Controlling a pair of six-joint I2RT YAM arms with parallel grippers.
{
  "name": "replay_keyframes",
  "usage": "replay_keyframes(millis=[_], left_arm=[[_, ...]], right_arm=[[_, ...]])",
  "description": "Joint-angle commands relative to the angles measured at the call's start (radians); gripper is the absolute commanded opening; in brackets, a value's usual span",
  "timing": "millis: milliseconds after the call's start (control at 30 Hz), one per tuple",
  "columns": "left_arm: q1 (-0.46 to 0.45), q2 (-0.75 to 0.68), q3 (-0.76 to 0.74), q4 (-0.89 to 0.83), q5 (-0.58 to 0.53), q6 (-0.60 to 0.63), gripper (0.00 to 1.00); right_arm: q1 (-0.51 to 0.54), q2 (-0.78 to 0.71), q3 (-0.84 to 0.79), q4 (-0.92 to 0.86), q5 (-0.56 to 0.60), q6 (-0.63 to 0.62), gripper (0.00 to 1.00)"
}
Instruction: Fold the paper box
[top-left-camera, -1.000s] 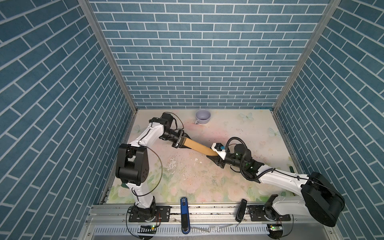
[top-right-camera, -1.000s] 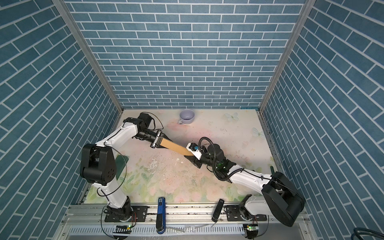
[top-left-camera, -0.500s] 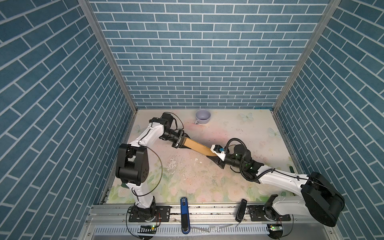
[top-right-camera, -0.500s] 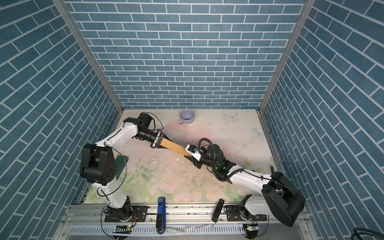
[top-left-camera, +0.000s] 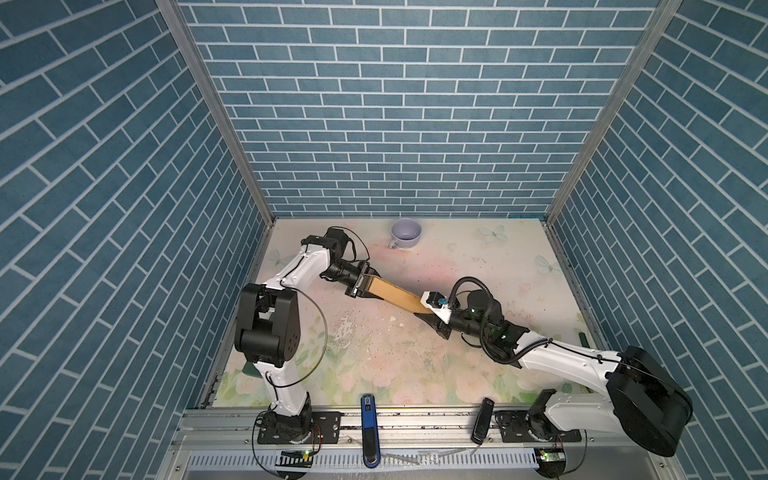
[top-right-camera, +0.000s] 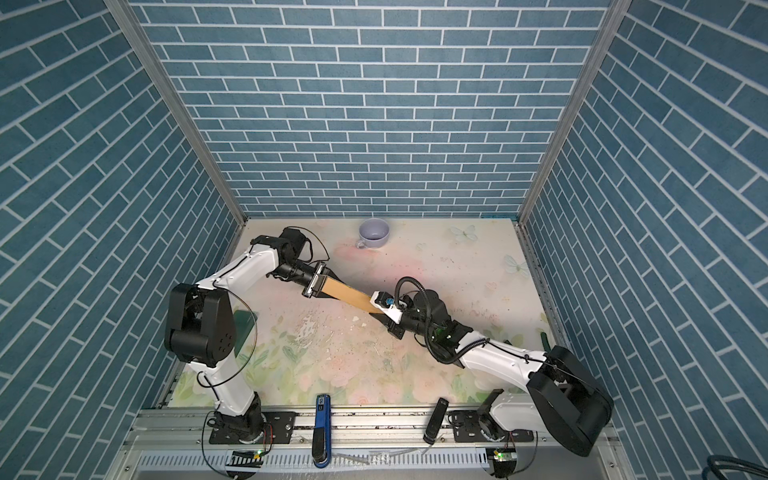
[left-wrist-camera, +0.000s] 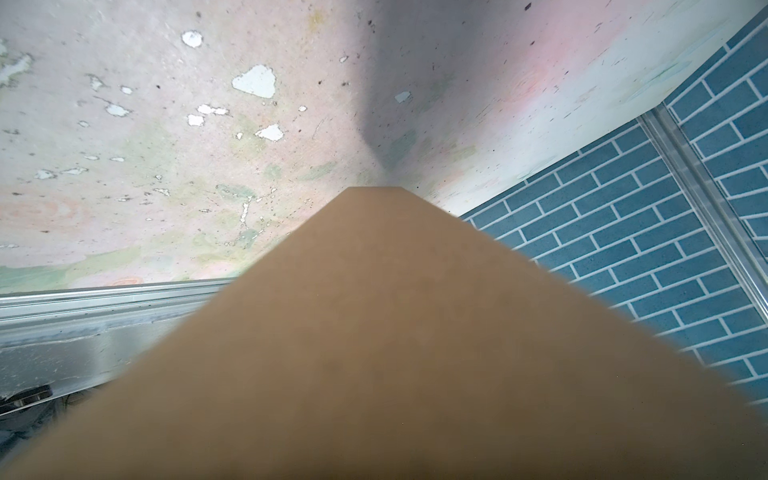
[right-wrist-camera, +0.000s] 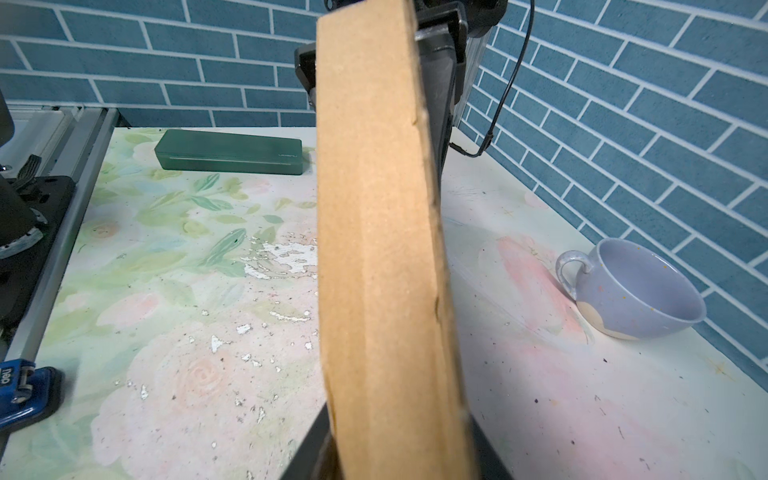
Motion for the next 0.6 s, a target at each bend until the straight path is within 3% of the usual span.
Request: replay_keyframes(millis=[0, 200, 400, 567], left_arm=[[0.015, 0.013, 0.035, 0.016, 0.017, 0.042, 0.46], [0.030, 0.014, 0.036, 0.016, 0.012, 0.047, 0.54], [0.065, 0.014, 0.052, -0.005, -0.006, 0.113, 0.55], [0.146, 0.031, 0.108, -0.079, -0.057, 0.212, 0.55]], right_arm=[[0.004, -0.033, -0.014, -0.029, 0.020, 0.044, 0.37], [0.005, -0.063, -0.017, -0.060, 0.033, 0.037, 0.36], [0.004, -0.095, -0.029, -0.084, 0.038, 0.035, 0.35], [0.005, -0.127, -0.029, -0.143, 0.041, 0.031, 0.35]])
